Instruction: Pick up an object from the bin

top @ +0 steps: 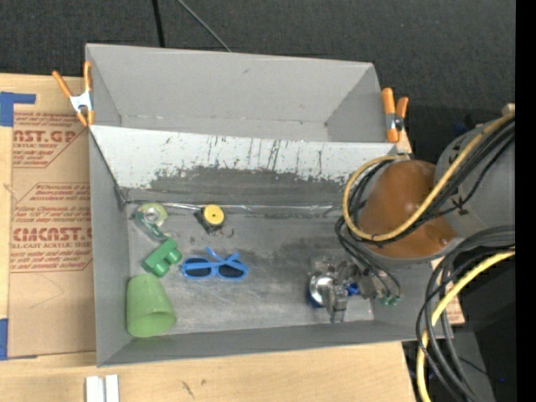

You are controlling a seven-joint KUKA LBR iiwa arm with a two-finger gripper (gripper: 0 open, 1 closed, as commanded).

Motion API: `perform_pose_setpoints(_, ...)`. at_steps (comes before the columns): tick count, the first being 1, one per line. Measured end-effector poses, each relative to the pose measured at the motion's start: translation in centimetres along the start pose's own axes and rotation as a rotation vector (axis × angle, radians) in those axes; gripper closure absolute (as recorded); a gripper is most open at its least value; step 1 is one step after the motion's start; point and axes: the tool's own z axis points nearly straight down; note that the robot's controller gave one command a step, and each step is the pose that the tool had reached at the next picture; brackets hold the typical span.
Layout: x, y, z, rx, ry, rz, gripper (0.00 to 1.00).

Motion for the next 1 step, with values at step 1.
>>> perform_pose_setpoints(1, -3.70, -1.38, -13.82, 0.004, -0.013, -0.031, 1.00)
